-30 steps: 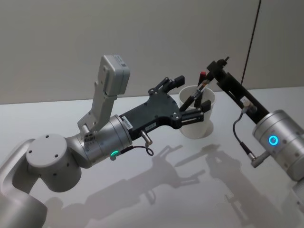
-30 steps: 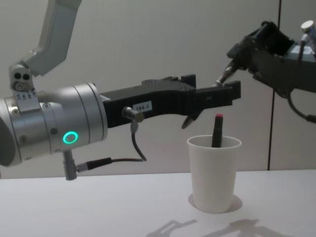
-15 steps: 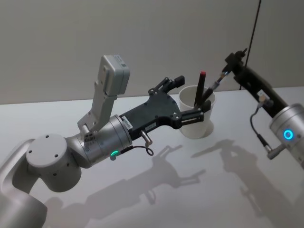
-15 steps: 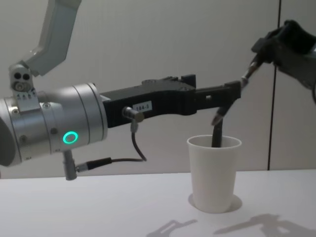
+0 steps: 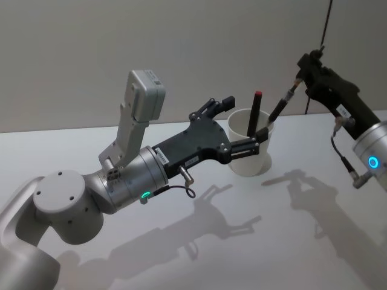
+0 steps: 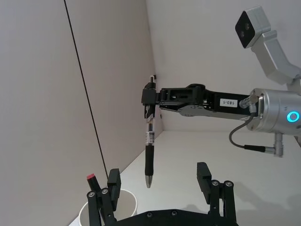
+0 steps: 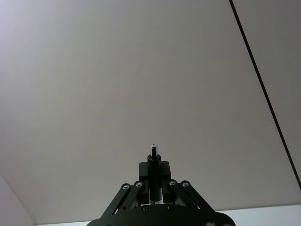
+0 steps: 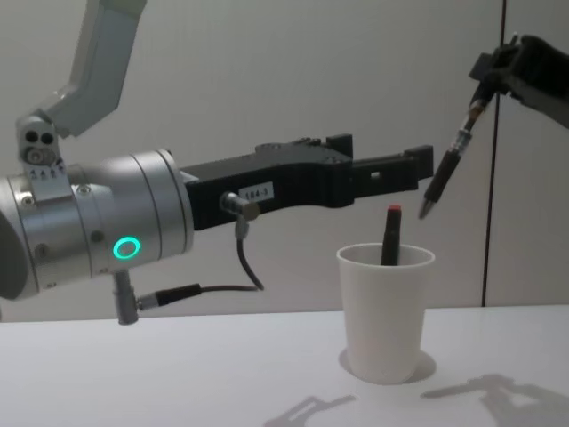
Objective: Place the pen into the pen holder.
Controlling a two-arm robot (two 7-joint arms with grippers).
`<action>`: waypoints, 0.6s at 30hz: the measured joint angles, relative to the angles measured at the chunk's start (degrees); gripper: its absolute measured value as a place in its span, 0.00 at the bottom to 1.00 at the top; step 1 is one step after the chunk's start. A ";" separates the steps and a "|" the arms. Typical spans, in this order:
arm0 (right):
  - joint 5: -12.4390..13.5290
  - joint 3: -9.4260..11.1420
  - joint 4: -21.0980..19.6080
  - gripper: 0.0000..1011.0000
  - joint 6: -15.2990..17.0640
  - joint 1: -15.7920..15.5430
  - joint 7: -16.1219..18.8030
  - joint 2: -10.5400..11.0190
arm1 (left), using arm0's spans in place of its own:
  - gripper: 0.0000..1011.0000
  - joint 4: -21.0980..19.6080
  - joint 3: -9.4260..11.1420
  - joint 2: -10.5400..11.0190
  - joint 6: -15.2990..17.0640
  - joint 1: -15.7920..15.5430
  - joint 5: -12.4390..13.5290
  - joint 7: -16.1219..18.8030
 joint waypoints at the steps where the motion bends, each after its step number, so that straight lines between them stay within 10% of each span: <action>1: -0.66 -0.04 0.47 0.13 -0.14 0.29 0.40 0.01 | 0.99 0.00 0.00 0.00 0.00 0.00 0.00 0.00; 18: -11.00 -1.30 10.46 0.13 -2.32 6.53 9.07 -2.18 | 0.99 0.00 0.00 0.00 0.00 0.00 0.00 0.00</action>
